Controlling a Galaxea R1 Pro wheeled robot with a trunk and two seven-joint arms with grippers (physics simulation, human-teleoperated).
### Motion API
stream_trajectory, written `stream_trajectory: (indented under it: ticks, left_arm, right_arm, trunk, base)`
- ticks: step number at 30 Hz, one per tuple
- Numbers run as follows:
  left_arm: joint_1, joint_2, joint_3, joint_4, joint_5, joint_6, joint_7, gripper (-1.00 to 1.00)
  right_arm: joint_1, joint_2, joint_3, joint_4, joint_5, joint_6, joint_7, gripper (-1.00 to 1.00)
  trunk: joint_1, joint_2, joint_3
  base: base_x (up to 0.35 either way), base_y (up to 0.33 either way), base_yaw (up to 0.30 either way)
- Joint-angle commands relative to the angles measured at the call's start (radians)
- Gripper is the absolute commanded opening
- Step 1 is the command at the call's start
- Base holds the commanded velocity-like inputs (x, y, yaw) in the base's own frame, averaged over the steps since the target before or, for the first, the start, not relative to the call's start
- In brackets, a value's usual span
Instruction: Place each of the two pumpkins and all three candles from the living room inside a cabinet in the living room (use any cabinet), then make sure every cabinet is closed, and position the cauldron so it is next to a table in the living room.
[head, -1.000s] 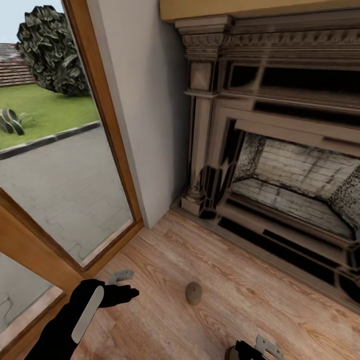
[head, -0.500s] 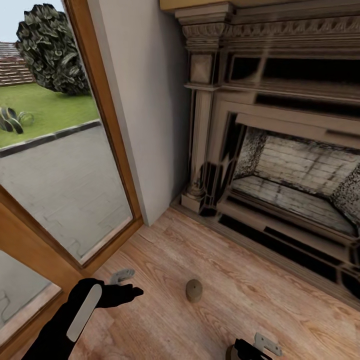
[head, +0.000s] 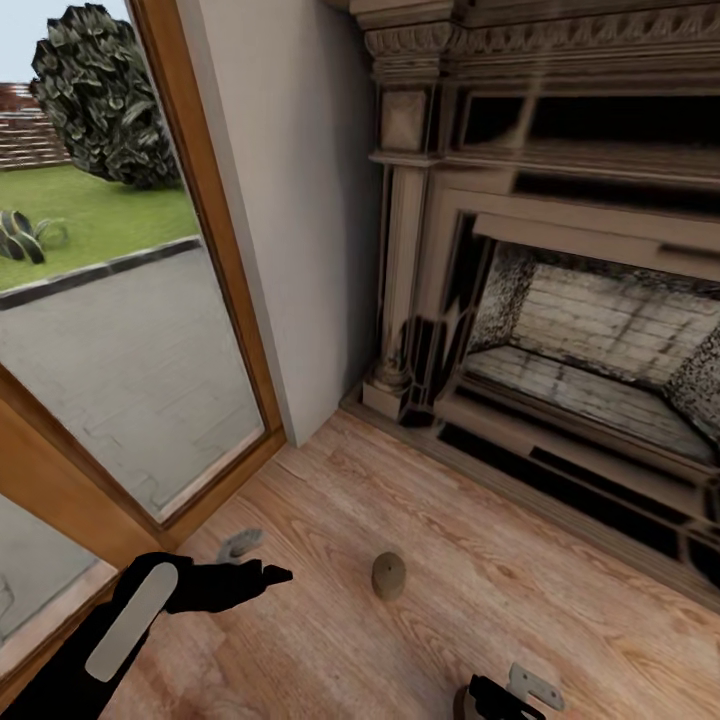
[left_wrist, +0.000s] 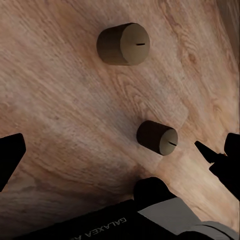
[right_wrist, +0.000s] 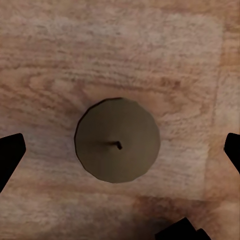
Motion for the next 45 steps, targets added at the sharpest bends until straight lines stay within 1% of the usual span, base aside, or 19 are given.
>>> stream_trajectory:
  ticks: [1,2,3,4,5,8,22,29,30,33,35,41,45]
  left_arm:
    - [-0.001,0.020,-0.015,-0.008,0.059,0.002,0.008,1.00]
    - [-0.001,0.031,-0.021,-0.011,0.089,0.002,0.008,1.00]
    - [-0.001,0.042,-0.027,-0.014,0.127,0.002,0.008,1.00]
    - [-0.001,0.044,-0.028,-0.015,0.136,0.002,0.008,1.00]
    - [-0.001,0.049,-0.031,-0.016,0.156,0.002,0.008,1.00]
    - [-0.001,0.052,-0.036,-0.017,0.172,0.002,0.008,1.00]
    - [0.001,0.053,-0.040,-0.018,0.181,0.002,0.007,1.00]
    - [0.001,0.051,-0.059,-0.017,0.181,0.002,0.007,1.00]
    - [0.001,0.051,-0.061,-0.017,0.181,0.002,0.007,1.00]
    - [0.001,0.051,-0.063,-0.018,0.181,0.002,0.006,1.00]
    - [0.001,0.051,-0.064,-0.017,0.181,0.002,0.006,1.00]
    - [0.001,0.051,-0.064,-0.017,0.181,0.002,0.007,1.00]
    - [0.001,0.050,-0.065,-0.017,0.181,0.002,0.007,1.00]
  right_arm:
    - [0.000,0.000,0.009,0.000,-0.009,-0.004,-0.003,1.00]
    - [0.000,0.000,0.009,0.000,-0.009,-0.004,-0.001,1.00]
    - [0.000,0.000,0.009,0.000,-0.009,-0.004,0.003,1.00]
    - [0.000,0.000,0.009,0.000,-0.009,-0.004,0.004,1.00]
    - [0.000,0.000,0.009,0.000,-0.009,-0.003,0.008,1.00]
    - [0.000,0.000,0.009,0.000,-0.009,-0.002,0.012,1.00]
    - [0.000,0.001,0.009,0.000,-0.008,-0.004,0.013,1.00]
    - [0.000,0.002,0.012,-0.001,-0.008,-0.005,0.014,1.00]
    - [0.000,0.003,0.019,-0.001,-0.008,-0.006,0.014,1.00]
    - [0.000,0.003,0.063,0.000,-0.009,-0.007,0.014,1.00]
    - [0.000,0.003,0.085,0.000,-0.009,-0.007,0.014,1.00]
    - [0.000,0.002,0.095,0.000,-0.009,-0.007,0.014,1.00]
    - [0.000,0.002,0.095,0.000,-0.009,-0.007,0.014,1.00]
  trunk:
    - [0.004,-0.008,-0.004]
    - [0.008,-0.015,-0.007]
    - [0.011,-0.022,-0.010]
    - [0.015,-0.029,-0.013]
    - [0.019,-0.036,-0.017]
    - [0.031,-0.057,-0.026]
    - [0.084,-0.155,-0.070]
    - [0.111,-0.204,-0.092]
    - [0.115,-0.211,-0.095]
    - [0.126,-0.232,-0.104]
    - [0.134,-0.246,-0.111]
    - [0.157,-0.288,-0.129]
    - [0.157,-0.288,-0.129]
  base:
    - [0.000,0.000,0.000]
    - [0.000,0.000,0.000]
    - [0.000,0.000,0.000]
    - [0.000,0.000,0.000]
    - [0.000,0.000,0.000]
    - [0.000,0.000,0.000]
    - [0.000,0.000,0.000]
    - [0.000,0.000,0.000]
    - [0.000,0.000,0.000]
    - [0.000,0.000,0.000]
    - [0.000,0.000,0.000]
    - [0.000,0.000,0.000]
    - [0.000,0.000,0.000]
